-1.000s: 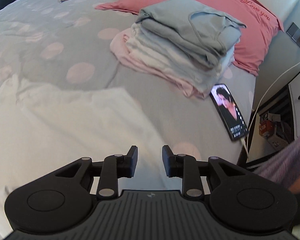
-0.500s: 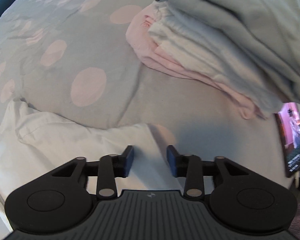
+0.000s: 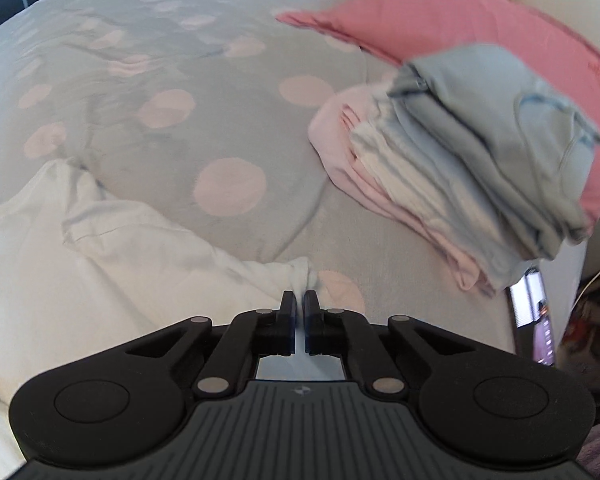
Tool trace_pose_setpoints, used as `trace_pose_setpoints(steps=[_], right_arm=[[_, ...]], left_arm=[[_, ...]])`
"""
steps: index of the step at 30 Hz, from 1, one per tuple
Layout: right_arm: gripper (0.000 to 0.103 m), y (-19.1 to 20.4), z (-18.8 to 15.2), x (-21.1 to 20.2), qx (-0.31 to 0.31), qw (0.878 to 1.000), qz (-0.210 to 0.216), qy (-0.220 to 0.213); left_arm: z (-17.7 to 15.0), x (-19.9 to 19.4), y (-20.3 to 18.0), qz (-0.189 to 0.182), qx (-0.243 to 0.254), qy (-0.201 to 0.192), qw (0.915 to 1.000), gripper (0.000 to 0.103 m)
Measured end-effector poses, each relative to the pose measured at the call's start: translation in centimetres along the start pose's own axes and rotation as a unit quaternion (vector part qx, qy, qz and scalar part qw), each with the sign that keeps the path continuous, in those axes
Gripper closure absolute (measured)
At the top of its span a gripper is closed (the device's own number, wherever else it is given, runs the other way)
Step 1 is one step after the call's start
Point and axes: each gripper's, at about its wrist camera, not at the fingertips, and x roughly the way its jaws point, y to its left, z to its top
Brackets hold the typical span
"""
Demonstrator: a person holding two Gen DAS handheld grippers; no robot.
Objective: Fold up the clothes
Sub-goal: 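Grasp the shirt edge with the left tool while the right tool holds and pulls it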
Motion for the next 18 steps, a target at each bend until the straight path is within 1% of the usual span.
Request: trace_pose_setpoints(steps=[5, 11, 15, 18], right_arm=[[0.095, 0.4, 0.3, -1.2, 0.029, 0.999, 0.022, -0.023], [0.095, 2.2, 2.3, -1.8, 0.02, 0.999, 0.037, -0.032], [0.095, 3.1, 3.5, -1.5, 0.019, 0.998, 0.049, -0.029], [0.095, 3.9, 4.2, -0.8, 0.016, 0.998, 0.054, -0.022]], left_arm=[[-1.7, -2.9, 3.3, -0.025, -0.046, -0.036, 0.998, 0.101], [-4.6, -5.1, 7.8, -0.041, -0.1, -0.067, 0.9919, 0.101], [-6.9, -5.6, 10.8, -0.055, -0.131, -0.082, 0.9865, 0.102], [-8.9, -5.4, 13.3, -0.072, -0.165, -0.092, 0.9792, 0.102]])
